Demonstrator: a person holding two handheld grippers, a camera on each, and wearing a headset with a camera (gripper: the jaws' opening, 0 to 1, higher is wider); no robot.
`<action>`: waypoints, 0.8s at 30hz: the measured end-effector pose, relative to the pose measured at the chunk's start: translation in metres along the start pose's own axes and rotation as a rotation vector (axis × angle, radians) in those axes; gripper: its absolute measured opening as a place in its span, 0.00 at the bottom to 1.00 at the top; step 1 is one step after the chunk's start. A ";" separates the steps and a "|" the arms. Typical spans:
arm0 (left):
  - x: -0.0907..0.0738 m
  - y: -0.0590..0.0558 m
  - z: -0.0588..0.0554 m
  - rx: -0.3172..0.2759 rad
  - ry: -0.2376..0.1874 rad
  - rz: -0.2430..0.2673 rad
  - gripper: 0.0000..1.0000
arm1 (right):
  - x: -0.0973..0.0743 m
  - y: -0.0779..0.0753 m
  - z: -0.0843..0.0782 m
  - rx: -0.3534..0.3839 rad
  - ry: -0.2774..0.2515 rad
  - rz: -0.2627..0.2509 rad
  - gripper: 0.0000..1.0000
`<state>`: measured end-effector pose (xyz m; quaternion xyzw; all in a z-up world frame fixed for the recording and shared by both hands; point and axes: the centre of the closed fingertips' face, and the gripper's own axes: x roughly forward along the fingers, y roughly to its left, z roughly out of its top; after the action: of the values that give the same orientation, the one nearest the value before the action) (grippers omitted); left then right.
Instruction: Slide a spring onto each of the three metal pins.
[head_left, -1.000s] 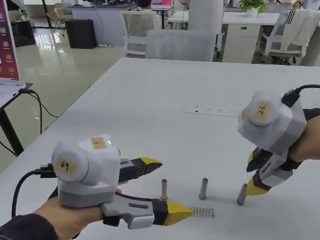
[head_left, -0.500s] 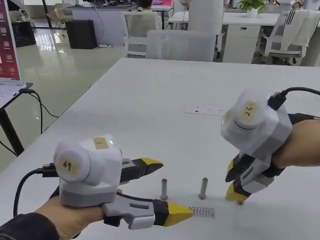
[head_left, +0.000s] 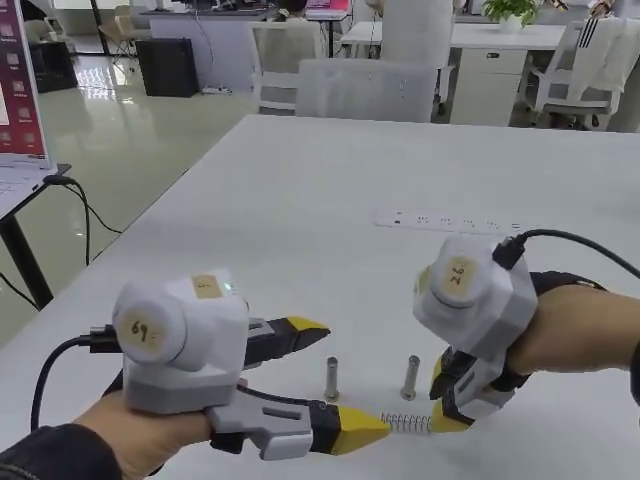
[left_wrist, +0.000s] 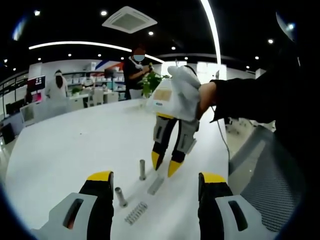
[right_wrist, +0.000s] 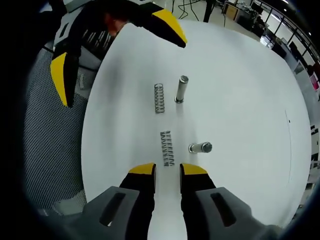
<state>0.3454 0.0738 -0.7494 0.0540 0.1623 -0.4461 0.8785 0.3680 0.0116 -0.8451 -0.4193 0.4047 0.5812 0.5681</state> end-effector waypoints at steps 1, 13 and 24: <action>0.000 0.000 0.000 0.000 0.001 0.000 0.64 | 0.002 -0.001 -0.001 -0.002 0.003 0.000 0.16; 0.001 0.001 -0.003 -0.005 0.009 0.000 0.64 | 0.017 -0.003 -0.006 -0.006 0.019 0.004 0.14; 0.001 0.001 -0.005 -0.009 0.017 0.001 0.64 | 0.021 -0.003 -0.007 -0.033 0.037 -0.005 0.10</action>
<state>0.3456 0.0749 -0.7539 0.0537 0.1717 -0.4445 0.8775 0.3713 0.0122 -0.8676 -0.4403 0.4043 0.5785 0.5550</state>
